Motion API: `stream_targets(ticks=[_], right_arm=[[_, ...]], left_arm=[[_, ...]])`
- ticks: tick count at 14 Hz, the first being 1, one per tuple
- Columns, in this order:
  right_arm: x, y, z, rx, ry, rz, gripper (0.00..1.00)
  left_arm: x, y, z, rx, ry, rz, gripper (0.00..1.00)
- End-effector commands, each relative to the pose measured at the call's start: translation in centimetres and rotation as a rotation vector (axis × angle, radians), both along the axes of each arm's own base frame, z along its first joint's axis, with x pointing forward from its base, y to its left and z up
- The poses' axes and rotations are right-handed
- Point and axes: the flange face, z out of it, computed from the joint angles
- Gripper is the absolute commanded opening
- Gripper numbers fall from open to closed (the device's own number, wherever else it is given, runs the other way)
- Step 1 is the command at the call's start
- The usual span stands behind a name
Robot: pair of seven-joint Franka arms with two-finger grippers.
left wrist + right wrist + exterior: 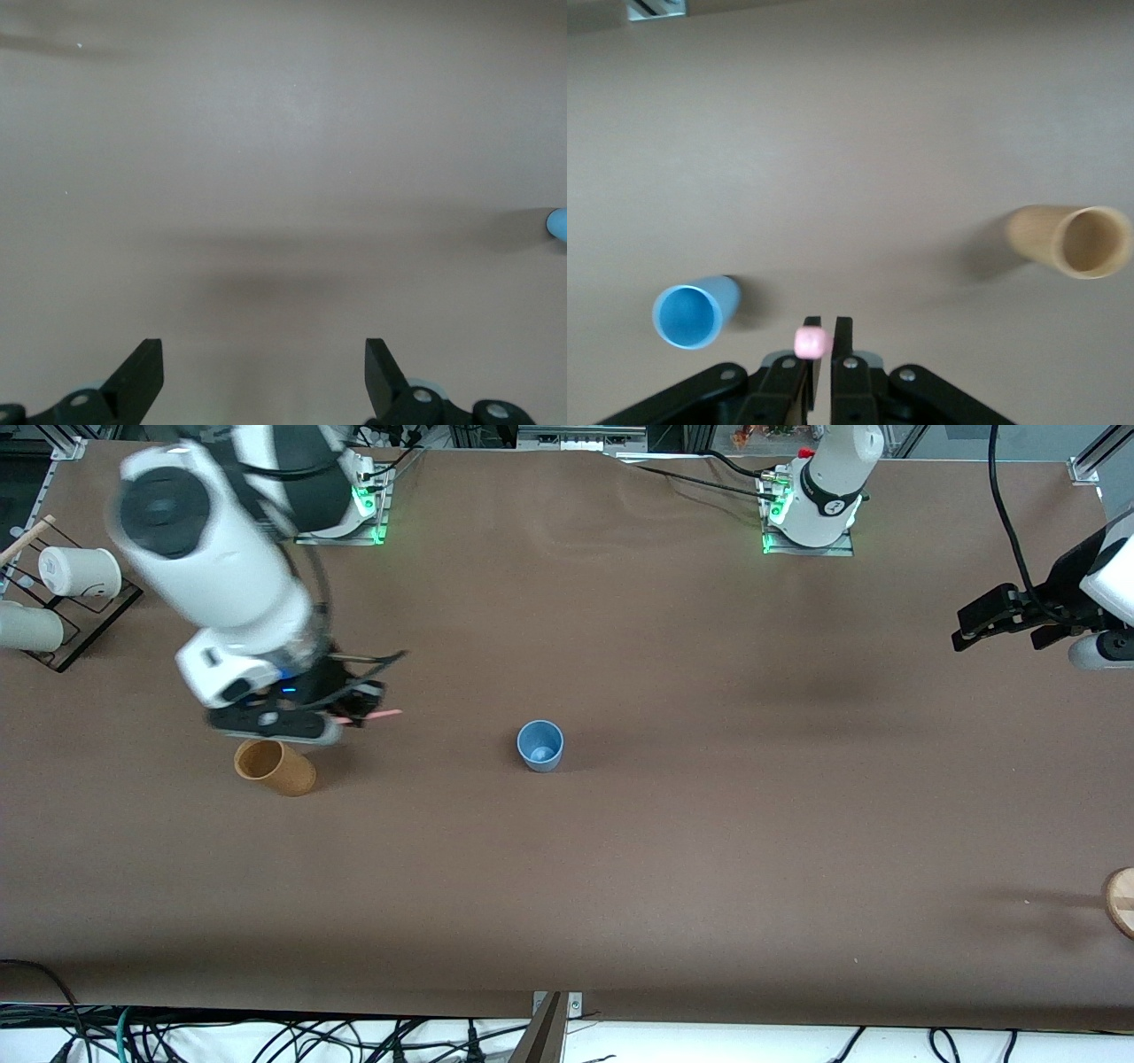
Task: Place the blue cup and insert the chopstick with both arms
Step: 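Lift the pink chopstick and carry it over the blue cup, then lower the pink chopstick into the blue cup with the right gripper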
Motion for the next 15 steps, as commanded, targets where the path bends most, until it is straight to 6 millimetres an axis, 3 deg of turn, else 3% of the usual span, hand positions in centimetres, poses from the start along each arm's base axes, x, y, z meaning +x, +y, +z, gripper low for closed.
stream_targets(ticks=[1, 4, 7, 11, 15], right_arm=[[-1.0, 7.2, -3.3, -0.008, -0.083, -0.086, 0.0], [-2.0, 13.5, -6.0, 0.011, -0.151, -0.169, 0.0], [-2.5, 17.3, -8.0, 0.011, -0.187, -0.215, 0.0], [-3.2, 18.6, -9.1, -0.002, -0.214, -0.227, 0.0], [-3.2, 18.9, -12.8, -0.055, -0.196, -0.198, 0.0]], left_arm=[[-0.2, 0.7, -0.2, -0.027, -0.012, -0.006, 1.0], [0.0, 0.7, -0.4, -0.029, -0.007, -0.005, 1.0], [0.2, 1.0, -0.8, -0.028, -0.003, -0.002, 1.0], [0.6, 2.1, -1.3, -0.035, 0.003, 0.018, 1.0], [0.9, 2.1, -0.4, -0.034, -0.017, 0.018, 1.0]])
